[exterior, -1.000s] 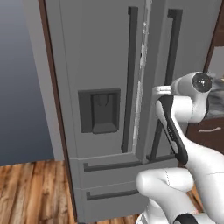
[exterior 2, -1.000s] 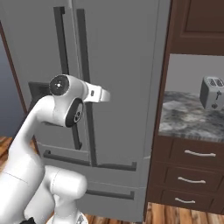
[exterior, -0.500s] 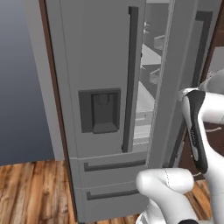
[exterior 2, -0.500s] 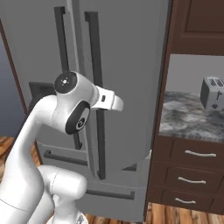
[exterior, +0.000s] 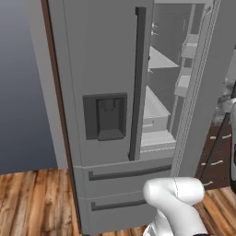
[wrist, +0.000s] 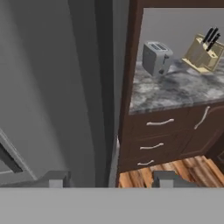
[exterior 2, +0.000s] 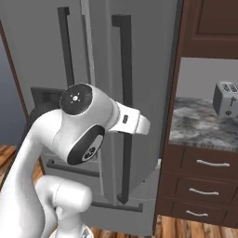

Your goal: Gather the broccoli and squash from the fridge and place them on a tray on the dining counter. Then gather the chicken drumsticks from the fridge and place them on the other tray.

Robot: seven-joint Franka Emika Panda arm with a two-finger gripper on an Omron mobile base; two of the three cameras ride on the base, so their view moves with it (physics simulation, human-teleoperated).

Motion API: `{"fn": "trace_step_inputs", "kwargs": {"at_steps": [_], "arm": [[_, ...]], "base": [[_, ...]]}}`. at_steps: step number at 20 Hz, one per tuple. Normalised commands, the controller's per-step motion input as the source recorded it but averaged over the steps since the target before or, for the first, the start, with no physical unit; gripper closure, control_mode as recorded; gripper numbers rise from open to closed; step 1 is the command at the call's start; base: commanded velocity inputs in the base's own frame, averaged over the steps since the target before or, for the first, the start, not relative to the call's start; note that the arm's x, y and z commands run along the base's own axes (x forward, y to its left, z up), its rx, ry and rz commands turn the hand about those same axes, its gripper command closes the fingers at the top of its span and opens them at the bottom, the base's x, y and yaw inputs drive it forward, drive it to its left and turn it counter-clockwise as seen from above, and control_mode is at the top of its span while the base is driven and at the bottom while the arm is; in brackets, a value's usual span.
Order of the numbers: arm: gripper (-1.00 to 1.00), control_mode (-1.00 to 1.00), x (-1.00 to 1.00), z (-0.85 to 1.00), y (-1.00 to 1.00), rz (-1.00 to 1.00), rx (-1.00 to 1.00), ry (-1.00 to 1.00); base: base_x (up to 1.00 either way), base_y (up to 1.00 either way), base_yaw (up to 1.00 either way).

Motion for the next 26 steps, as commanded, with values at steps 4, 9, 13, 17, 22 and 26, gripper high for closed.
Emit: {"fn": "trace_step_inputs", "kwargs": {"at_steps": [4, 9, 13, 17, 22, 26], "arm": [[-1.00, -1.00, -1.00, 0.13, 0.48, -0.07, -0.01, -0.08], [-1.00, -1.00, -0.67, 0.48, 0.80, -0.03, -0.08, 0.02], [-1.00, -1.00, 0.21, 0.49, 0.99, -0.05, -0.17, 0.09], [-1.00, -1.00, 0.61, 0.30, 0.86, -0.02, -0.22, 0.05], [-1.00, -1.00, 0.93, 0.06, 0.62, 0.00, -0.17, 0.09], [-1.00, -1.00, 0.99, 0.00, 0.33, 0.00, -0.16, 0.11]], "base": [[0.00, 0.00, 0.00], [0.00, 0.00, 0.00], [0.00, 0.00, 0.00], [0.00, 0.00, 0.00], [0.00, 0.00, 0.00], [0.00, 0.00, 0.00]]}}
